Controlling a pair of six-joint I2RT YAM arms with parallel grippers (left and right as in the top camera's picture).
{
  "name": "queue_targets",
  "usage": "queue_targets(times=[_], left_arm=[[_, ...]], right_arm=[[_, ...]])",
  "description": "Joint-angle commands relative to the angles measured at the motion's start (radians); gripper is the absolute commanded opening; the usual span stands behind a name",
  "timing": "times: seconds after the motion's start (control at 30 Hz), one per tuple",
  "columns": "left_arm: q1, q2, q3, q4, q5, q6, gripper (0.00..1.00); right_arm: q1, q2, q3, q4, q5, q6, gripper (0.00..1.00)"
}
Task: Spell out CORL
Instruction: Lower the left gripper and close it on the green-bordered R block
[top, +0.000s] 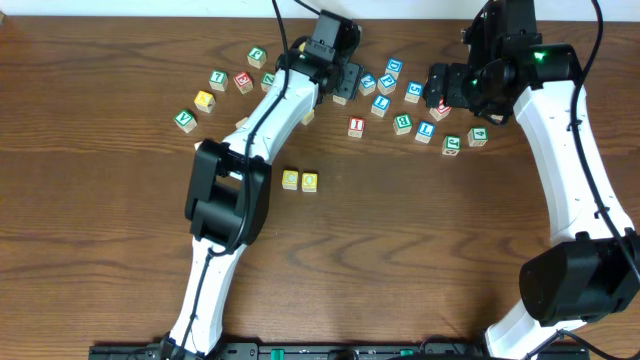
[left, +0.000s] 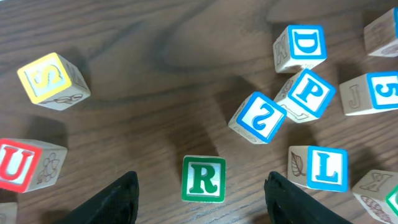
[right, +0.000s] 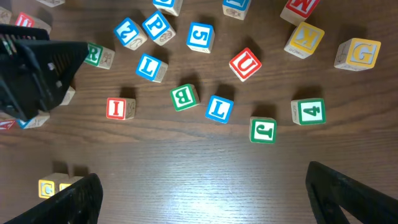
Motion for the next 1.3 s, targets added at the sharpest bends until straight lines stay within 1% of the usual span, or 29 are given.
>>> queue_targets(times=[0.0,0.5,0.7,0.73,0.8,1.07,1.27], left_arm=[[-0.003,0.047,0.018,0.005,-0.012,0.011,0.61],[-0.003,0.117,0.017,0.024,-0.012,0.011,0.52],[-0.003,0.124,0.018,0.024,-0.012,0.011,0.44],[-0.003,0.124,0.018,0.025,-0.012,0.011,0.39],[-0.003,0.124,0.018,0.026,-0.012,0.011,0.34],[-0.003,0.111,0.018,0.026,-0.012,0.010,0.33],[-0.003,0.030,0.018,0.006,-0.013,0.010,0.33]], right_arm=[[-0.003,0.000,0.000,-0.004,0.008,-0.017,0.99],[-0.003,0.000,-0.001,-0.003,0.008,-0.017,0.99],[-0.003,0.000,-0.001,-0.002,0.008,-0.017,0.99],[-0.003,0.000,-0.001,-0.001,0.008,-0.017,0.99],[-0.003,0.000,-0.001,0.001,0.008,-0.017,0.99],[-0.003,0.000,-0.001,0.001,0.039,-0.016,0.99],[-0.003,0.000,-0.001,0.006,0.056,-0.016,0.99]])
